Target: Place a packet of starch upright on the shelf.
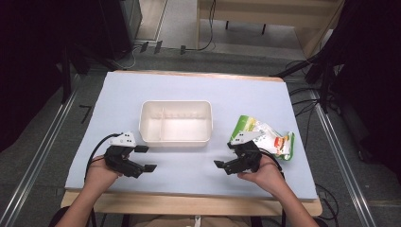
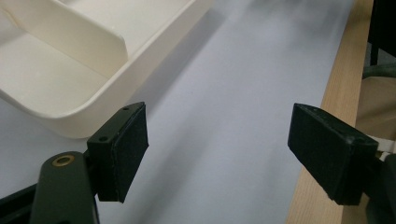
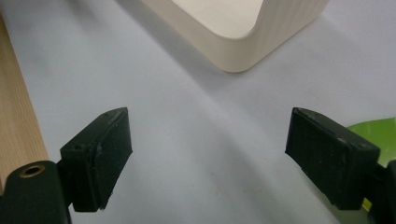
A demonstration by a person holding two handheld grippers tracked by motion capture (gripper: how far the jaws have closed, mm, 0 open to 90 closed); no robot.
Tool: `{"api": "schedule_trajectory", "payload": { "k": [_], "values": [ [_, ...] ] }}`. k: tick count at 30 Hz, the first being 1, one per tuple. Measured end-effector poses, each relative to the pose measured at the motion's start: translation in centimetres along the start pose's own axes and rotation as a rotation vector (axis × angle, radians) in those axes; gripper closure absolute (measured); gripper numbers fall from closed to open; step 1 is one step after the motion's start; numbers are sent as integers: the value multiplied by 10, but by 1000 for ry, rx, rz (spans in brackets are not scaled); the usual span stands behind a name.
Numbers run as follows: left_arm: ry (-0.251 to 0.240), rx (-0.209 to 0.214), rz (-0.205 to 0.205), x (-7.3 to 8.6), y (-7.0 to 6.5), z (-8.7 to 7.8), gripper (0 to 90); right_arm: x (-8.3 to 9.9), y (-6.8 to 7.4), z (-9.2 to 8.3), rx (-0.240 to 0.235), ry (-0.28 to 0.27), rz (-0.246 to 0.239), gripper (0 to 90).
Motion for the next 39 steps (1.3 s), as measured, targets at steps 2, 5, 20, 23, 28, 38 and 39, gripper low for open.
{"api": "schedule_trajectory", "payload": {
  "k": [2, 5, 20, 23, 28, 38, 39],
  "values": [
    [-5, 4, -1, 0, 1, 0, 209, 0, 1, -3, -25, 2, -14, 151],
    [-5, 3, -8, 0, 2, 0, 209, -1, 1, -6, -28, 2, -9, 166],
    [-13, 6, -12, 0, 5, -1, 209, -1, -9, -30, 3, -48, -1, 349],
    [-14, 4, -12, 0, 6, -1, 209, 2, -11, -33, 11, -50, 10, 350],
    [-15, 3, -13, -1, 5, -1, 209, 6, -16, -40, 32, -54, 33, 362],
    [-29, 18, -5, -6, 0, -1, 209, 16, -24, -55, 67, -72, 60, 406],
    [-26, 18, -2, -6, 0, -1, 209, 16, -24, -55, 67, -72, 60, 406]
  ]
}}
Point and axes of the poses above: each handheld gripper's, and its own axes: z roughly forward along the jaws, x roughly out of its underside, y roughly to its left, the point moved 9 cm from there along z, roughly forward along the jaws, and after that the axes turned 9 degrees about -x, right-handed, at the moved point
